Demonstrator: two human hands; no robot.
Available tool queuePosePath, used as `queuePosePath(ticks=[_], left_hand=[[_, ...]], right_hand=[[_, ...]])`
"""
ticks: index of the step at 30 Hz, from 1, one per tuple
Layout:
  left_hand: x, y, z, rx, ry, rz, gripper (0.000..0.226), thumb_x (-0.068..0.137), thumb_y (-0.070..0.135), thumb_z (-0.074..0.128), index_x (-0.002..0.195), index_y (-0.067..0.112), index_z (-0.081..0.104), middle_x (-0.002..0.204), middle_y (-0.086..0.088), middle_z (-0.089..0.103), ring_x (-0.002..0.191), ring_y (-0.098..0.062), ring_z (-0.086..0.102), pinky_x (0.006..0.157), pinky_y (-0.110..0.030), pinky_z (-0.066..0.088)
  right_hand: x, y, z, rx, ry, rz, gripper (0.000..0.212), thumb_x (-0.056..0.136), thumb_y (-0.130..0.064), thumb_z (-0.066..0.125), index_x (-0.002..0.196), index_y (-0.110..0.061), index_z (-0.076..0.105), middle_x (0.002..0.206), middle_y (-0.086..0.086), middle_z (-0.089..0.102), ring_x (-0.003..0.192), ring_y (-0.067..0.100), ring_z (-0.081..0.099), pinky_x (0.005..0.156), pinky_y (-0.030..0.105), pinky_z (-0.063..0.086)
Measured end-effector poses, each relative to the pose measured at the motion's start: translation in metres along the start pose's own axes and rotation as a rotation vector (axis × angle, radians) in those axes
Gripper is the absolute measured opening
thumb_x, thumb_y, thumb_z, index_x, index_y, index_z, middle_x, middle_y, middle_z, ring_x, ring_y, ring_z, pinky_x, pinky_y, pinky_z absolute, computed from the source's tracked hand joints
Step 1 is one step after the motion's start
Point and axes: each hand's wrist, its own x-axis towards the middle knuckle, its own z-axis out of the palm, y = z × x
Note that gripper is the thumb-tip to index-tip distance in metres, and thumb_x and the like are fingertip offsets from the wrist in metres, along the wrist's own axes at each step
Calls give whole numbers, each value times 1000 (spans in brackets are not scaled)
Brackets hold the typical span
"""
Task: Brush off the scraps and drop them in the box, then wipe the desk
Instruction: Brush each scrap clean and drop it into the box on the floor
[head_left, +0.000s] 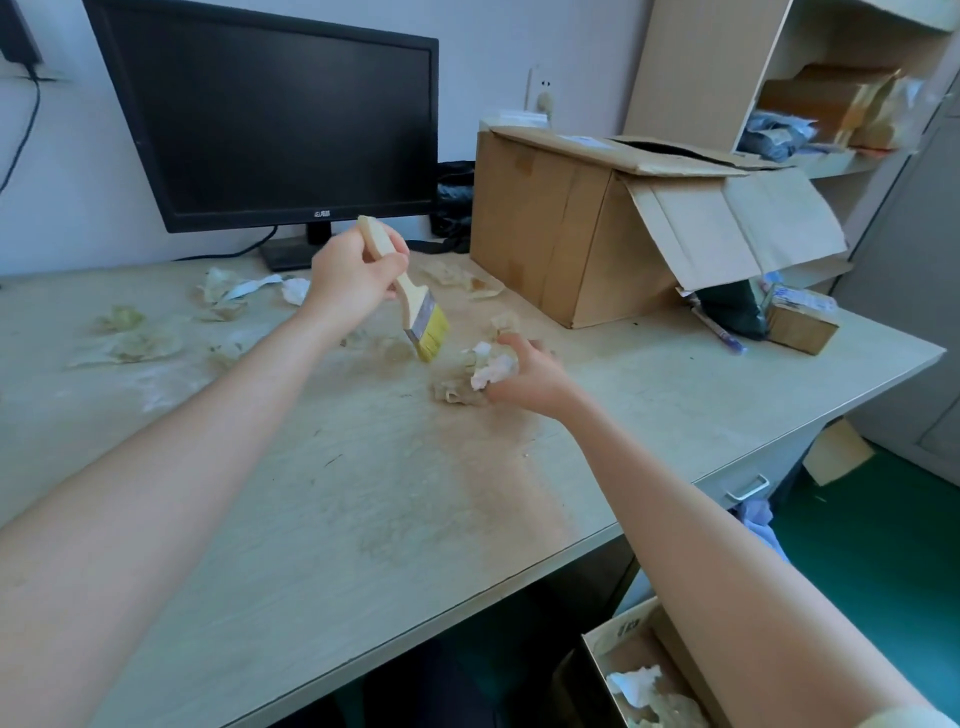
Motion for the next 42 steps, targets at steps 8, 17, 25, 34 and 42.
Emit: queuePosePath(ticks=[8,17,25,34,42], left_hand=[[-6,3,-7,-5,-33,-228,20,87,10,52,72,24,51,84,0,58,70,-13,63,53,-19,53],[-21,5,22,-153,36,-215,23,89,10,50,72,25,50,81,2,54,88,-21,62,61,-21,53],[-25,8,33,-324,78,-285,22,91,10,51,73,24,50,83,3,54,93,-22,61,65,-21,54],[-22,22,32,-372,103,-233,20,89,9,53,75,23,53,96,-4,56,93,-21,61,59,-16,55],[-12,21,9,-151,120,-186,20,89,12,52,74,26,52,83,4,55,93,-19,64,57,-18,54]], right_hand=[[3,-12,7,-92,-142,-57,61,80,-25,54,139,-26,38,145,8,36,130,29,37,107,41,36],[0,-13,5,-32,-152,-72,57,80,-20,58,135,-23,45,131,6,48,113,19,45,85,25,42],[1,-8,14,83,-36,-82,65,77,-12,63,138,-16,41,128,7,52,100,19,51,75,24,40],[-2,-4,10,344,178,-85,59,74,-8,67,130,-17,51,110,-2,55,93,12,52,57,9,36],[0,7,3,250,195,-22,50,76,-10,62,125,-16,56,99,-3,52,85,12,51,54,15,36]])
